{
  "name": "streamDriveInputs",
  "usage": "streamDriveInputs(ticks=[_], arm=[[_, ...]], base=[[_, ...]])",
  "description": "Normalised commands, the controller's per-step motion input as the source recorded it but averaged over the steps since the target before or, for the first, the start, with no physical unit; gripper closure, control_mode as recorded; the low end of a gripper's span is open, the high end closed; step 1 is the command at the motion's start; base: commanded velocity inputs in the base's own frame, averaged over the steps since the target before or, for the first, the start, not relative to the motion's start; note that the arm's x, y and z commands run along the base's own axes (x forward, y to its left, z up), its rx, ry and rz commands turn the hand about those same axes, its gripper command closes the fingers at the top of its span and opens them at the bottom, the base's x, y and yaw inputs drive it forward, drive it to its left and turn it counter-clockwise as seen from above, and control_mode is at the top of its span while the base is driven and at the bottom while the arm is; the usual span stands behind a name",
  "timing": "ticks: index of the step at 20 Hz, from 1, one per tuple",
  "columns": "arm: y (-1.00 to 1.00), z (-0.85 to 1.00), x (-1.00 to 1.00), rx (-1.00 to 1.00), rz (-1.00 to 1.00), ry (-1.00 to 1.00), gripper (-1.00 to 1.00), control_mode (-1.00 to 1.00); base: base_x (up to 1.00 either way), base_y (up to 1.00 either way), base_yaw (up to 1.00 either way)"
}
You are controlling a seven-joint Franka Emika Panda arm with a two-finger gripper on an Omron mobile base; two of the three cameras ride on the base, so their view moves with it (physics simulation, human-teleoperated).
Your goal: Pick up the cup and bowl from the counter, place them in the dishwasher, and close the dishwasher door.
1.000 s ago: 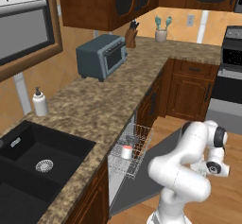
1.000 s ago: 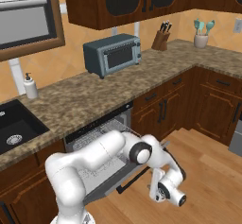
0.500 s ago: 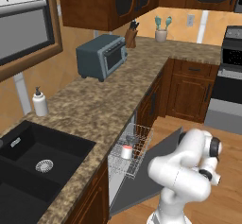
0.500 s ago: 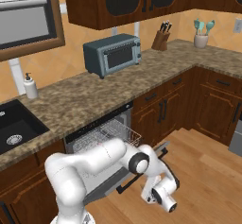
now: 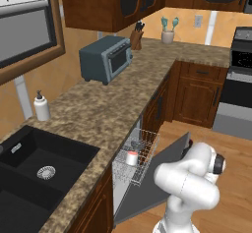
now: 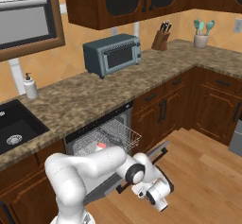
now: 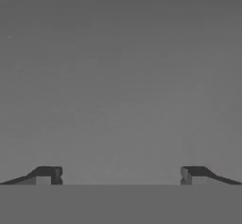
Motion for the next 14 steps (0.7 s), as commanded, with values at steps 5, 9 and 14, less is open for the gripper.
streamDriveInputs(ticks=[5, 9, 14], arm=[[0.80, 0.19, 0.75, 0.30, 0.08, 0.00, -1.00, -1.00], [0.98, 0.31, 0.97, 0.25, 0.10, 0.00, -1.00, -1.00], [1.00, 0.25, 1.00, 0.19, 0.11, 0.00, -1.00, -1.00]], base=[[0.00, 0.00, 0.00], [0.00, 0.00, 0.00], [0.00, 0.00, 0.00]])
